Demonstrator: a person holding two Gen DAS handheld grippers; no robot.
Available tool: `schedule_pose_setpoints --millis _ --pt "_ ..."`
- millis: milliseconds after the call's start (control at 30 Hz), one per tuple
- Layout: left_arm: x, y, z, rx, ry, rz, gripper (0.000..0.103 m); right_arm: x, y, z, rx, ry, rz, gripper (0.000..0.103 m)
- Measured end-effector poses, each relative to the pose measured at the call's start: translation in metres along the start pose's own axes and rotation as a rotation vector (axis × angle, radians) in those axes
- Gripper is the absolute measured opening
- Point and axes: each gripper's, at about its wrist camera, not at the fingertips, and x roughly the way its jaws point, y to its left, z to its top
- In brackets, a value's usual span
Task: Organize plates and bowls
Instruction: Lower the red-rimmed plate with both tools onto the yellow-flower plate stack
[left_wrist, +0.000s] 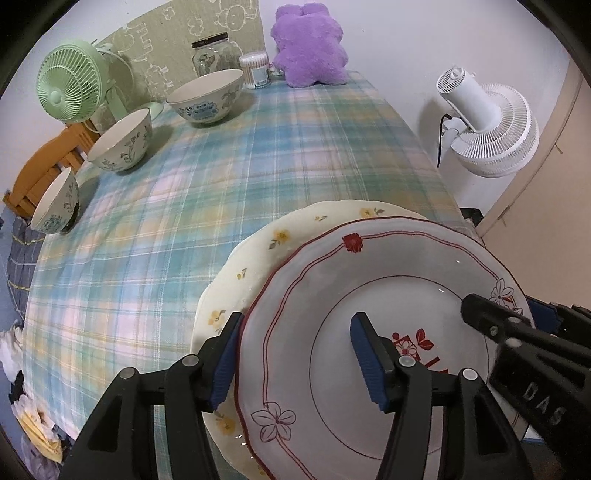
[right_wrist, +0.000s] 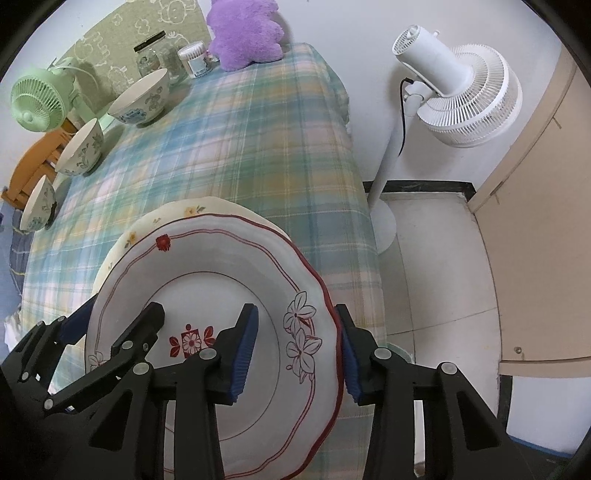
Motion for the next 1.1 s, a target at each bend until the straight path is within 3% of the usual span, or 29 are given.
schedule_pose_setpoints --millis 200,267,400,533,1100 --pt "0.000 -0.002 0.000 0.003 -0.006 0.012 0.060 -0.007 -0.008 0.001 0.027 0.017 0.035 0.035" --pt "0.000 -0.002 0.000 -0.003 -0.005 0.014 0.060 -0.011 -0.009 0.000 0.020 0.010 0.023 0.027" --pt "0.001 -0.003 0.001 -0.001 0.001 0.017 0.064 -0.011 -0.009 0.001 0.007 0.019 0.026 0.026" --pt "0.004 -0.011 -0.002 0.054 0.023 0.038 0.075 -0.011 -0.009 0.002 -0.009 0.019 0.027 0.024" --pt "-0.007 0.010 -0.001 -0.029 0.006 0.019 0.081 -0.003 0.015 0.009 -0.083 0.003 0.019 0.025"
